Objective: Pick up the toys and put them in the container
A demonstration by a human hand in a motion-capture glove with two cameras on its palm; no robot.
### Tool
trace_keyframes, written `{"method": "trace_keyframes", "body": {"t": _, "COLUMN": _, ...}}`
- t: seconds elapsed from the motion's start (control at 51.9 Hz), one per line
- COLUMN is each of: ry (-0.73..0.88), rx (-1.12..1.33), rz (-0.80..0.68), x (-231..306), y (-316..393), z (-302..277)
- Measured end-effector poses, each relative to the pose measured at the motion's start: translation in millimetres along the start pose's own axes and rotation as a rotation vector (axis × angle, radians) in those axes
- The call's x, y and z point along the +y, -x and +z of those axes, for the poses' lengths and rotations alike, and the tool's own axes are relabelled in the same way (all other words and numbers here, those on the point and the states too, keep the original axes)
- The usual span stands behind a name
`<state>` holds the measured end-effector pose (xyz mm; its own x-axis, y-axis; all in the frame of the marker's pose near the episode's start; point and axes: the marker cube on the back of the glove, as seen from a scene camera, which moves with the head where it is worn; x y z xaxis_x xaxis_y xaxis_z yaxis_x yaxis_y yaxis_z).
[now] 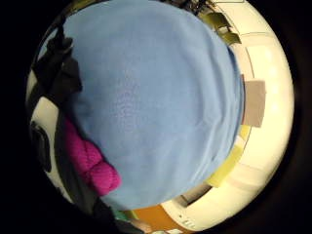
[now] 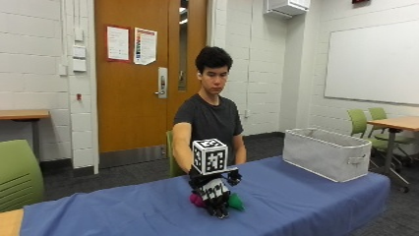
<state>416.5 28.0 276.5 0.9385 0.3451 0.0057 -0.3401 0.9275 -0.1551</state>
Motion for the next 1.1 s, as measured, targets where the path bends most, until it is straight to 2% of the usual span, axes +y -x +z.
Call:
{"method": "trace_keyframes", "body": {"t": 0.135, "ry": -0.028, "rx": -0.004, "rz": -0.012, "x": 0.5, "y": 4.5, "z": -12.3}}
{"method": "trace_keyframes", "body": {"t": 0.386, "ry": 0.103, "rx": -0.005, "rz": -0.023, "x": 8.8, "y": 16.6, "z": -30.3}}
{"method": "trace_keyframes", "body": {"t": 0.598, "ry": 0.098, "rx": -0.022, "rz": -0.066, "x": 16.0, "y": 50.7, "z": -78.3}}
{"method": "trace_keyframes", "body": {"t": 0.906, "ry": -0.044, "rx": -0.002, "rz": -0.222, "x": 23.5, "y": 163.5, "z": -195.7}}
{"method": "trace_keyframes", "body": {"t": 1.099, "ry": -0.165, "rx": 0.020, "rz": -0.382, "x": 43.8, "y": 273.7, "z": -262.8}}
